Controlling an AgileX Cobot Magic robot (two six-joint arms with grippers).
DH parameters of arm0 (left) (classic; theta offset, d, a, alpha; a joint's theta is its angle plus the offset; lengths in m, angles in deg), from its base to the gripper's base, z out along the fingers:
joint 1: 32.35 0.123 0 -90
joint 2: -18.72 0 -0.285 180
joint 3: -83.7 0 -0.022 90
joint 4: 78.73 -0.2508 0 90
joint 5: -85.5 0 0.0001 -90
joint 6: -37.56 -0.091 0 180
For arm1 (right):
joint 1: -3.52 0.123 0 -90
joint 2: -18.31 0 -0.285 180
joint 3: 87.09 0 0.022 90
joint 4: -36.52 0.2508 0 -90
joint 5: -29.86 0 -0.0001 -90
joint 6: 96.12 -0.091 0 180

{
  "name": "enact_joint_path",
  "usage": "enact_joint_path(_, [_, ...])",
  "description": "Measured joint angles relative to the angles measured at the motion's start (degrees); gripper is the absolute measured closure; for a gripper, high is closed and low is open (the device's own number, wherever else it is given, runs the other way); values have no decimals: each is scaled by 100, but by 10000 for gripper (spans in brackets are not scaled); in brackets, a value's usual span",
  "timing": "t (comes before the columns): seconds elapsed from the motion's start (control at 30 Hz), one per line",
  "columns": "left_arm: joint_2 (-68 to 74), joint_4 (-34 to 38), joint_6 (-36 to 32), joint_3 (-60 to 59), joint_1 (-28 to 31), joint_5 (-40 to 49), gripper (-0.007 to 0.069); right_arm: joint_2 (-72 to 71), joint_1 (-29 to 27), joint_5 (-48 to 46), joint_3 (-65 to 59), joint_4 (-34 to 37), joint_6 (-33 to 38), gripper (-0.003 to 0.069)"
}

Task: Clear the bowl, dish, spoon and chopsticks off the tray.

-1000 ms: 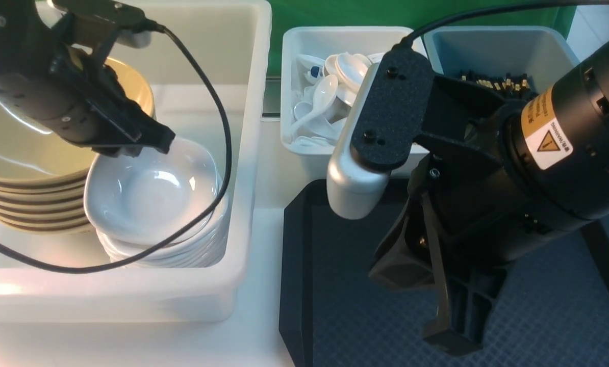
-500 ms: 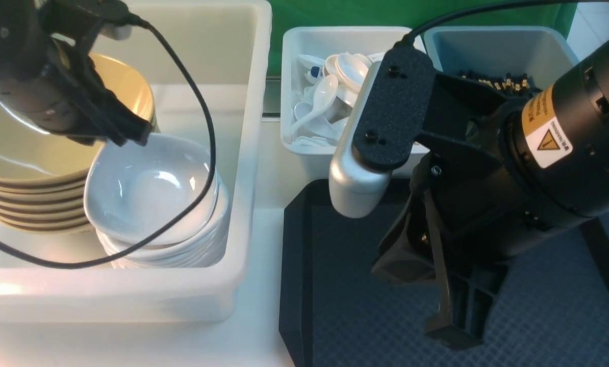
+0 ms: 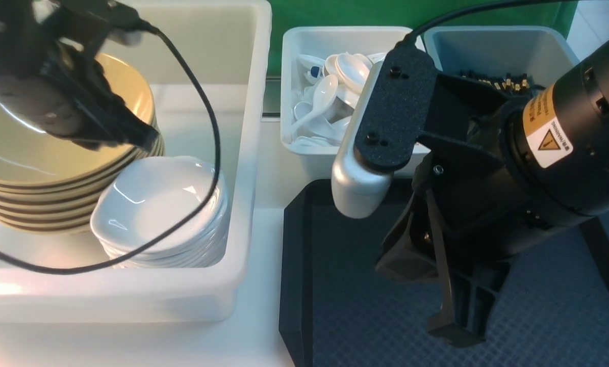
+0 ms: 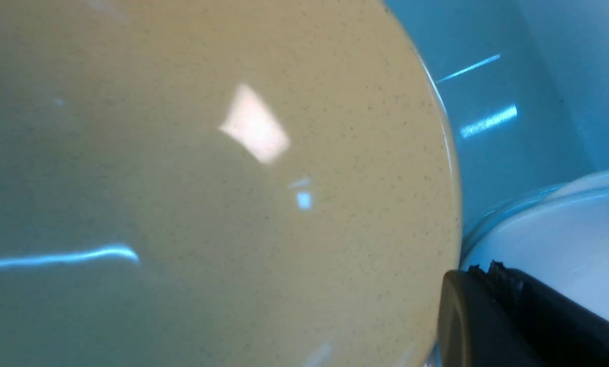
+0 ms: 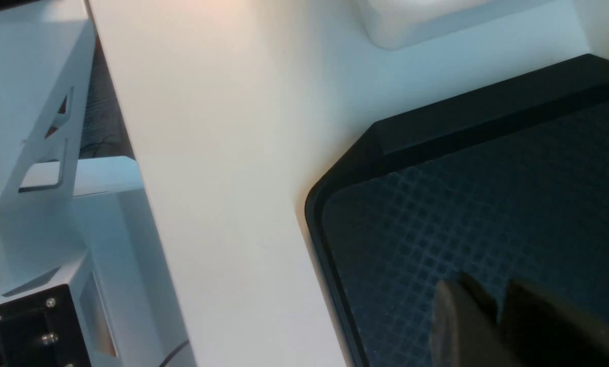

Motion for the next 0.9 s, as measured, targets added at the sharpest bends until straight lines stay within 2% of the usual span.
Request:
enact_joint_path(0.2, [-1361,0,141,-759,0,-176,636,-88,0,107,-97,0,-56,509])
enact_joint_path(0.4, [-3259,0,535,-2372,0,-633,636,-863,0,1040,-805,-34,-194,508])
enact_joint_path(0.47, [-4146,0,865,-3052,0,-922,636,-1483,0,1860,-1360,-41,-175,507])
enact_joint_path(0.53, [-4579,0,1004,-3414,0,-1065,636,-1791,0,2215,-1607,-41,-163,507])
enact_joint_path(0.57, [-5148,-5,1197,-3786,0,-1300,636,-2255,0,2856,-2069,-41,-118,507])
enact_joint_path(0.6, [-5205,-5,1214,-3868,0,-1325,636,-2306,0,2929,-2122,-41,-122,507])
enact_joint_path(0.77, [-6145,-8,1484,-4508,0,-1860,636,-3623,0,4709,-3462,-36,13,527])
enact_joint_path(0.9, [-6223,11,1540,-4572,0,-2031,636,-4176,0,5560,-4011,-24,18,557])
